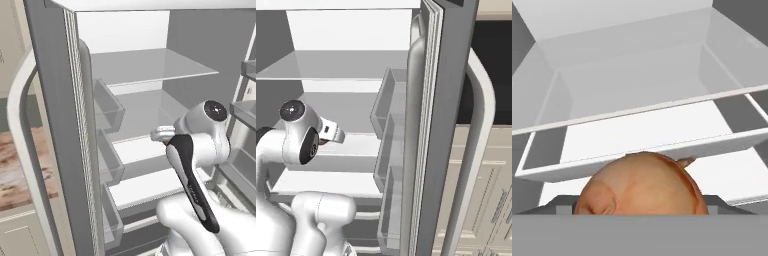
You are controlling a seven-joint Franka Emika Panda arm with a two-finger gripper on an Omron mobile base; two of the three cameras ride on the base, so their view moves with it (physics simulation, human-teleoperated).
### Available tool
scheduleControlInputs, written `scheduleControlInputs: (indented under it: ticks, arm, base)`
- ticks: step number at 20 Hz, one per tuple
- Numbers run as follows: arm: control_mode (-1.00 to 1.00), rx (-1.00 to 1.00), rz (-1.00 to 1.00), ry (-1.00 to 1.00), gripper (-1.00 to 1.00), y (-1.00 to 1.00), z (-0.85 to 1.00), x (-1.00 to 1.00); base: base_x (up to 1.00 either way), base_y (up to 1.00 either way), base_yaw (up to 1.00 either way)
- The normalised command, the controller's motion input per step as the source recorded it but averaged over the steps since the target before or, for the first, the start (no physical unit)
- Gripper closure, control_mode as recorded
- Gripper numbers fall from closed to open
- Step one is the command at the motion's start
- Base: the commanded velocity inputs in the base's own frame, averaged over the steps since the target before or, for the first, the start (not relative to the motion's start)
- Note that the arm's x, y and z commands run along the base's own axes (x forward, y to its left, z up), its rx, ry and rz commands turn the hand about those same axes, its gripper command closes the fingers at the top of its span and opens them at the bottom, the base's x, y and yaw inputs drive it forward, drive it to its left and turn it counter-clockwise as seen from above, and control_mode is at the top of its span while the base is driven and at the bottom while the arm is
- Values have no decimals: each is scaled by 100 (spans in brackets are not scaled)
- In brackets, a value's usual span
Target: Take the cheese, chicken drumstick, and onion from the fridge and place them on the plate on the dining counter to create an appetizer plate.
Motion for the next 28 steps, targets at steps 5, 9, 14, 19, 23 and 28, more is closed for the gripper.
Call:
scheduleControlInputs:
  ticks: [5,9,14,19,23,28]
  arm:
    - [100,0,-2,4,100,-10,7,-80]
    - [100,0,0,0,100,0,0,0]
    - [100,0,0,0,100,0,0,0]
    - [100,0,0,0,100,0,0,0]
    - [100,0,0,0,100,0,0,0]
    - [100,0,0,0,100,0,0,0]
  base:
    - [-20,0,-1]
    - [-100,0,-7]
    - [-100,0,-5]
    - [-100,0,-4]
    - [-100,0,-3]
    - [-100,6,-1]
